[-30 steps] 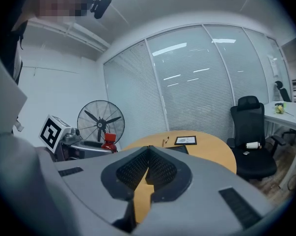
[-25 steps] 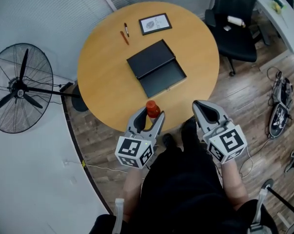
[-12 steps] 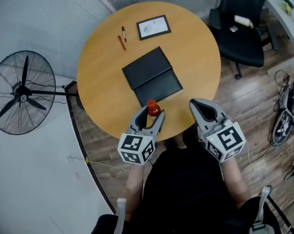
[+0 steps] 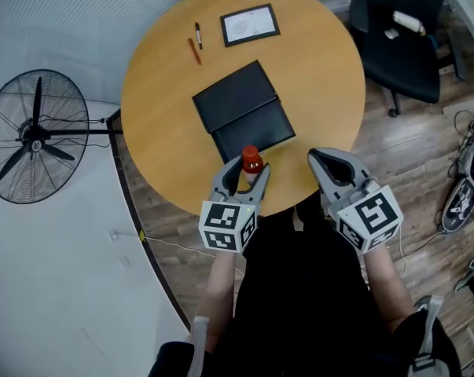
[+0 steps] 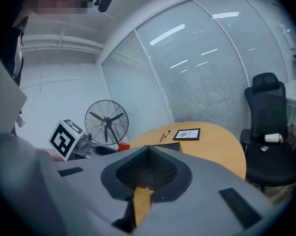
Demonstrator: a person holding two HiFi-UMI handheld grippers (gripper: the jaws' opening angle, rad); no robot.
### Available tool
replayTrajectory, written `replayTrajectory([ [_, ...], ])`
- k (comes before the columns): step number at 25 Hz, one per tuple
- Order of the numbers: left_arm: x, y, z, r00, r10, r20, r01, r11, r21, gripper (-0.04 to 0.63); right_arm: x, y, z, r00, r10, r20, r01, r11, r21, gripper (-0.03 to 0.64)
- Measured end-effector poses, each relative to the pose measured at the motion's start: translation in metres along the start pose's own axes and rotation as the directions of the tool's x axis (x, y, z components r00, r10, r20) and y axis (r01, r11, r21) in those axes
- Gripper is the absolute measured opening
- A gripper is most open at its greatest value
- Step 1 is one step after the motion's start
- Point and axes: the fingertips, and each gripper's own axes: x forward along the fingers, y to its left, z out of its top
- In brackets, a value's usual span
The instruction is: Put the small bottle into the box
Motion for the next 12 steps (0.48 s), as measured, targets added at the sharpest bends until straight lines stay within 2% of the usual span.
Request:
replayTrajectory([
  [6, 0.016, 0.01, -0.01, 0.999, -0.031, -0.023, 0.032, 0.998, 0.062, 0.212, 0.015, 0.0, -0.01, 0.999, 0.006, -0.039, -0.006, 1.0, -0.001, 0.011],
  [12, 0.041, 0.023, -0.015, 0.996, -0.056, -0.063, 0.062, 0.994, 0.091, 0.212, 0.021, -0.006, -0.009, 0.997, -0.049, -0.056, 0.048, 0.999, -0.011, 0.011],
])
